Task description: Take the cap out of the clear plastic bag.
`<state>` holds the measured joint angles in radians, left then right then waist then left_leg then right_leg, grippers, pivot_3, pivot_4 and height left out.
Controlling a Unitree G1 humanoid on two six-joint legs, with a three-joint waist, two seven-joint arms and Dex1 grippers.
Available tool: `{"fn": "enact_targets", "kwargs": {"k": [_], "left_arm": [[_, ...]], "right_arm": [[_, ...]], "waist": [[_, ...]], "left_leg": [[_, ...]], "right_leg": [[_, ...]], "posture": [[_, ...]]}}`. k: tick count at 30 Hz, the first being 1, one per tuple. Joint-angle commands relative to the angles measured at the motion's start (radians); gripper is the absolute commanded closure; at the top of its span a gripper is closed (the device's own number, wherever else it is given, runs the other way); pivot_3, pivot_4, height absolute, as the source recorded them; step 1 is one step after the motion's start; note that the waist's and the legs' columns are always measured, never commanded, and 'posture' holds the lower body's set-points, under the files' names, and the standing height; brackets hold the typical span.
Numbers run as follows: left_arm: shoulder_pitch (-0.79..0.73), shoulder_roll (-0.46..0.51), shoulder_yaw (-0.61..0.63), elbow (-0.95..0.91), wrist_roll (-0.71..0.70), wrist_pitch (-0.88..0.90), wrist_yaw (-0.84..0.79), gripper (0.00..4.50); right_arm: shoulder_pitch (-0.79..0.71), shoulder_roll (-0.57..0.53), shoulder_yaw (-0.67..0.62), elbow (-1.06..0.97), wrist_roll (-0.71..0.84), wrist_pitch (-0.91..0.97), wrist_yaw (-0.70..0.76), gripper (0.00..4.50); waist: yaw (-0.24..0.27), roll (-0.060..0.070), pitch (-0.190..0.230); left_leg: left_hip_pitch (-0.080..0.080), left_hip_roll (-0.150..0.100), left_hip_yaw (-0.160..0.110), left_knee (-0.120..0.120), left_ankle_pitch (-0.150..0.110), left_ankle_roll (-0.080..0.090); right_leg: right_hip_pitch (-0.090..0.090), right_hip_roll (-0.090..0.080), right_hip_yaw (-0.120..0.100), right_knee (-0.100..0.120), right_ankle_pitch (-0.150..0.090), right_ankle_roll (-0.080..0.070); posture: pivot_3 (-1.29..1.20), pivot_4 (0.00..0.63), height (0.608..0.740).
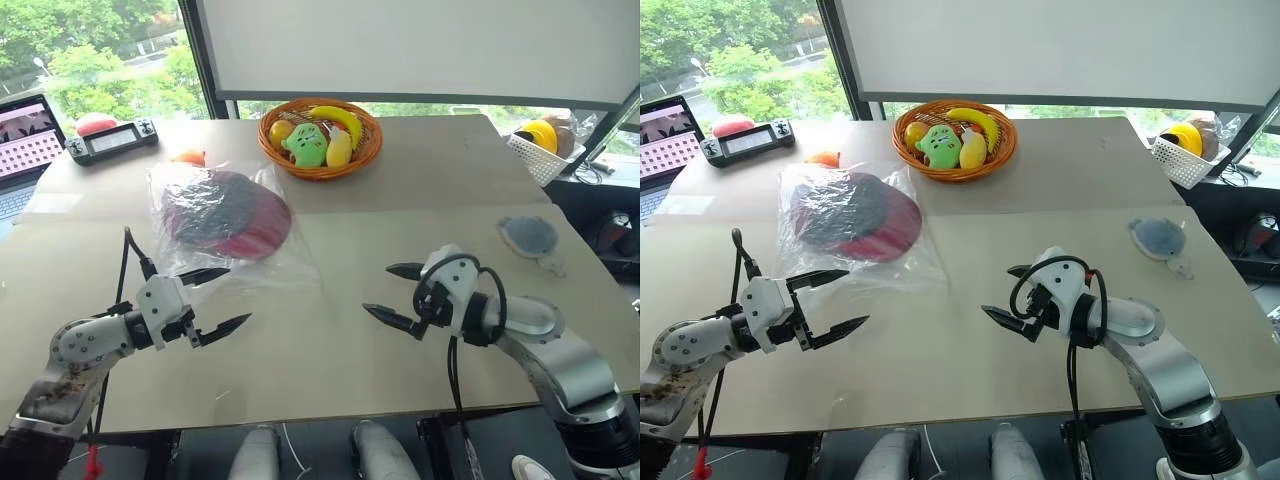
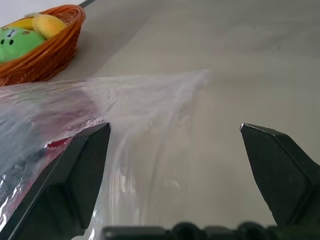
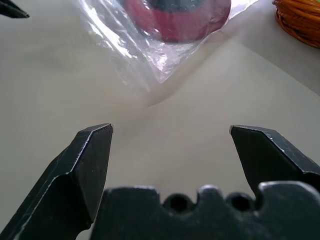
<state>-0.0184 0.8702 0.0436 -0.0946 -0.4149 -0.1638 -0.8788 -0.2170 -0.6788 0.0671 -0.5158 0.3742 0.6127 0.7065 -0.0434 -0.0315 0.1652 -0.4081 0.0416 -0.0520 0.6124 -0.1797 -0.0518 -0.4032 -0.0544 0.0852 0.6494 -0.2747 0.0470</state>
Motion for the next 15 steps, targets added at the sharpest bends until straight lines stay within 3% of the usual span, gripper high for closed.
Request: {"fn": "enact_targets", "kwargs": {"k": [1,9,10,11,15], "left_arm": [[-0.036,-0.017,0.035,0.024,0.055,-0.043,0.0,0.05],[-0.04,-0.052,0.052,0.039,0.08,-0.053,-0.03,0.05],[-0.04,-0.055,0.053,0.041,0.082,-0.055,-0.033,0.58],[-0.04,-0.058,0.055,0.043,0.085,-0.056,-0.035,0.75],[-0.038,-0.066,0.058,0.048,0.093,-0.063,-0.04,2.19]], "right_arm": [[0.002,-0.001,-0.029,-0.025,-0.002,-0.016,-0.008,0.0],[0.015,0.0,-0.027,-0.03,-0.01,-0.02,-0.021,0.0],[0.017,0.0,-0.027,-0.031,-0.012,-0.02,-0.022,0.0],[0.018,-0.001,-0.027,-0.031,-0.013,-0.021,-0.022,0.0],[0.018,0.001,-0.027,-0.033,-0.012,-0.02,-0.026,0.0]], "waist": [[0.001,0.0,0.0],[0.001,0.0,0.0],[0.001,0.0,0.0],[0.001,0.0,0.0],[0.001,0.0,0.0]], "left_leg": [[0.0,0.0,0.0,0.0,0.0,0.0],[0.0,0.0,0.0,0.0,0.0,0.0],[0.0,0.0,0.0,0.0,0.0,0.0],[0.0,0.0,0.0,0.001,0.0,0.0],[0.0,0.0,0.0,0.001,0.0,0.0]], "right_leg": [[0.0,0.0,0.0,0.0,0.0,0.0],[0.0,0.0,0.0,0.0,0.0,0.0],[0.0,0.0,0.0,0.0,0.0,0.0],[0.0,0.0,0.0,0.0,0.0,0.0],[0.0,0.0,0.0,0.0,0.0,0.0]], "posture": [[0.0,0.15,0.735],[0.0,0.15,0.735],[0.0,0.15,0.735],[0.0,0.15,0.735],[0.0,0.15,0.735]]}}
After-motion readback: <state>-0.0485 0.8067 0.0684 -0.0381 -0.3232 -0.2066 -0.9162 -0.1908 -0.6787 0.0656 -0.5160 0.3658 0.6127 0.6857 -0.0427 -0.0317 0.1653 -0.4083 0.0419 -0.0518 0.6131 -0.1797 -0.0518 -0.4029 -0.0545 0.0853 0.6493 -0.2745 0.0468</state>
